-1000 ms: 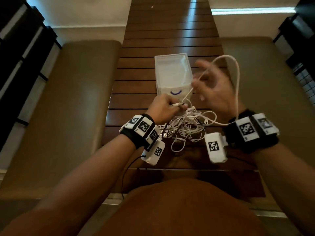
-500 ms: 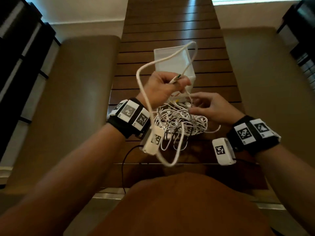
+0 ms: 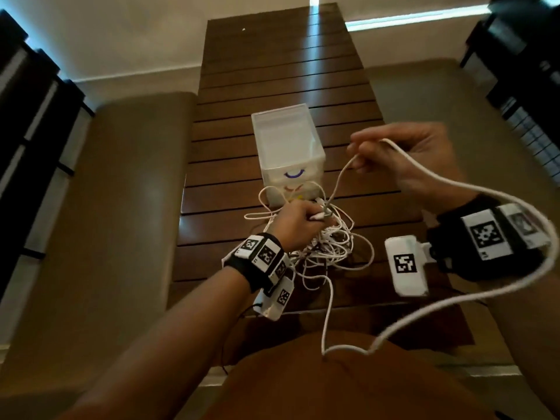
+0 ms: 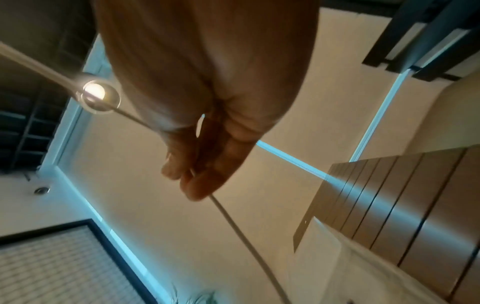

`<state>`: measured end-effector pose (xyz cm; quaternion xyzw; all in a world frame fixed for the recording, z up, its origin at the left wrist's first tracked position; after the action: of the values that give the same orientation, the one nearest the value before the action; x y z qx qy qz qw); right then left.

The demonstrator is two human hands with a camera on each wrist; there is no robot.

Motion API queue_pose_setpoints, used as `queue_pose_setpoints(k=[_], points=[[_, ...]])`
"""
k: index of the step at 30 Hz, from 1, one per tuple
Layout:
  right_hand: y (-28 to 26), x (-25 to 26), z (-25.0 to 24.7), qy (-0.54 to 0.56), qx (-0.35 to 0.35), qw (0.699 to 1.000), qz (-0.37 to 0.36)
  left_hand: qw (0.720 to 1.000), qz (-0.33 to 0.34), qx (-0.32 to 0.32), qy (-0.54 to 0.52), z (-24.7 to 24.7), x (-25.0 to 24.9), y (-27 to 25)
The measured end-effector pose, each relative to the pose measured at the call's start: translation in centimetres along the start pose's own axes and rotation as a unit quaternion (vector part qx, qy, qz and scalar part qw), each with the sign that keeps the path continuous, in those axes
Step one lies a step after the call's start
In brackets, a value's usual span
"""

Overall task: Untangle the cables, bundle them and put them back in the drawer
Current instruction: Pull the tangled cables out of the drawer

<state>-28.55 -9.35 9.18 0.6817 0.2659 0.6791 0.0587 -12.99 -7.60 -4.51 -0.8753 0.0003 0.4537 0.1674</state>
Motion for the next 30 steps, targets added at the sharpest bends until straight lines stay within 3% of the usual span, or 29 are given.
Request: queue_pose_setpoints(k=[2, 5, 6, 10, 13, 15, 17, 20, 24, 25, 26, 27, 29, 30], points=[[-0.6, 0.3, -2.5, -0.025, 0.027, 0.999, 0.031, 1.000, -0.016, -0.006, -0.011, -0.2, -1.0, 0.3], [-2.2, -1.1, -4.7, -0.137, 0.168, 0.968, 0.124, 0.998, -0.029, -0.051, -0.032, -2.7, -1.8, 0.5], [-2.6, -1.5, -5.5, -0.166, 0.176, 0.960, 0.141, 0.997, -0.029, -0.061, -0.028, -3.6, -1.9, 0.5], [-3.1, -1.0, -6.9, -0.219, 0.058, 0.967, 0.119, 0.997, 0.007, -0.019, 0.075, -3.9, -4.8, 0.9], [-3.9, -2.4, -5.4, -0.325, 0.140, 0.928, 0.113, 0.983, 0.060, 0.041, 0.171, -1.1, -8.8, 1.4], [-4.6, -3.0, -6.4, -0.371, 0.149, 0.913, 0.077, 0.972, 0.100, 0.064, 0.201, 0.8, -11.4, 1.6], [-5.9, -3.9, -9.2, -0.347, 0.131, 0.924, 0.098, 0.981, 0.111, 0.062, 0.147, 1.6, -13.1, 1.9], [-9.9, -6.2, -16.4, -0.339, 0.090, 0.912, 0.214, 0.994, 0.095, 0.061, 0.013, 2.8, -15.3, 2.5], [-16.3, -9.6, -24.2, -0.389, 0.025, 0.824, 0.411, 0.984, 0.056, 0.116, -0.126, 6.6, -18.5, 3.0], [-16.8, -9.5, -24.9, -0.388, 0.014, 0.822, 0.417, 0.979, 0.046, 0.131, -0.147, 7.7, -19.3, 3.2], [-16.7, -8.9, -24.8, -0.371, 0.002, 0.838, 0.400, 0.974, 0.037, 0.146, -0.168, 8.9, -20.2, 3.4], [-16.0, -7.8, -24.1, -0.325, -0.008, 0.874, 0.362, 0.968, 0.031, 0.158, -0.190, 10.0, -21.0, 3.6], [-14.7, -6.4, -20.7, -0.147, -0.001, 0.937, 0.318, 0.955, 0.015, 0.175, -0.239, 12.4, -22.4, 4.0], [-14.3, -6.0, -18.7, -0.061, 0.028, 0.947, 0.314, 0.948, 0.004, 0.177, -0.264, 13.5, -23.0, 4.2]])
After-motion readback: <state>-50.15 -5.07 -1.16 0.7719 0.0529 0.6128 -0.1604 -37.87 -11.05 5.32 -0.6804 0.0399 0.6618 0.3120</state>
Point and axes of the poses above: each hand's wrist, its own y-axis towards the middle knuckle, its own z-axis out of the palm, x = y × z, the point moved 5 cm from there along y, towards the middle knuckle, and after that the axes turned 9 degrees about -z, right-handed, at the moved point
